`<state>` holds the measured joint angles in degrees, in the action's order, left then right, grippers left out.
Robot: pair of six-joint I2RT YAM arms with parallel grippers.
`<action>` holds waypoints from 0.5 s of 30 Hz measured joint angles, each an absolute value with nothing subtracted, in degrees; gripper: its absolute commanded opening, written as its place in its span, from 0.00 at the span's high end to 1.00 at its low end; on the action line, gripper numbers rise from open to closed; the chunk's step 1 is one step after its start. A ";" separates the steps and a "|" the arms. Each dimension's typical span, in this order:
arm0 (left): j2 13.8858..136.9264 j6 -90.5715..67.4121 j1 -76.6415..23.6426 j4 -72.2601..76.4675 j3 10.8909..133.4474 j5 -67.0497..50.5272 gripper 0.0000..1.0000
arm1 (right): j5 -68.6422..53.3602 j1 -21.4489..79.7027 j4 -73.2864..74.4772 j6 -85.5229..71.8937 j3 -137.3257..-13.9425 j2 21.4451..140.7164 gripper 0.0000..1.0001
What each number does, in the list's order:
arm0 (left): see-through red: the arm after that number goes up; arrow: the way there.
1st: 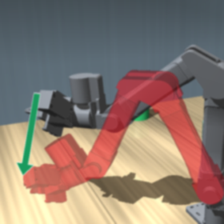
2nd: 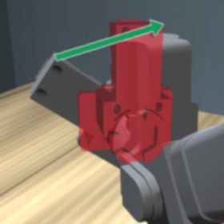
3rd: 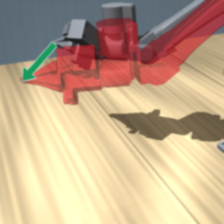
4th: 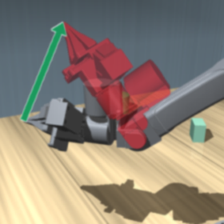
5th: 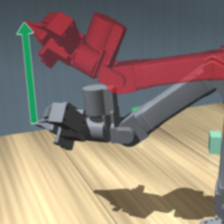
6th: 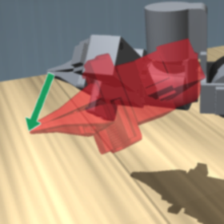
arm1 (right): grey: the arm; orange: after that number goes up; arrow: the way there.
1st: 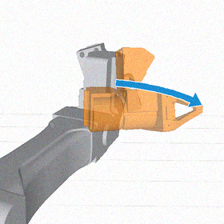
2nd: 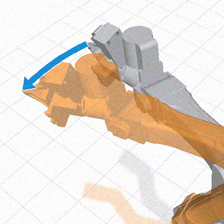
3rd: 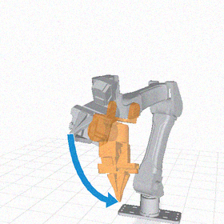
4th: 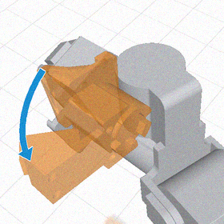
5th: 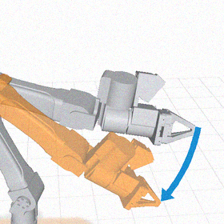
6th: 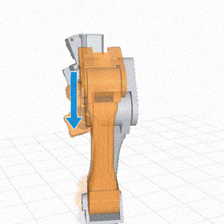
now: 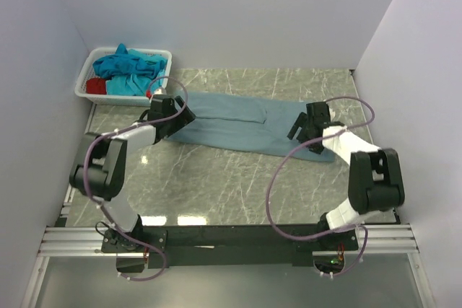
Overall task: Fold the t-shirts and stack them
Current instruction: Fold the tshirt
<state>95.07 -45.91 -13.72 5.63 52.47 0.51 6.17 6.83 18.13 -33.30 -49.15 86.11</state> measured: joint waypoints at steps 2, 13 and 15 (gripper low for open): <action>98.76 -45.91 -13.98 5.67 54.11 -1.34 0.08 | 4.75 5.74 18.92 -33.39 -51.11 89.95 0.09; 97.84 -46.41 -15.77 1.87 51.75 -4.73 0.01 | -0.32 3.31 29.21 -29.61 -82.37 115.00 0.09; 94.19 -47.44 -17.47 0.84 47.88 -4.80 0.01 | -1.91 3.18 31.09 -27.92 -90.70 120.49 0.09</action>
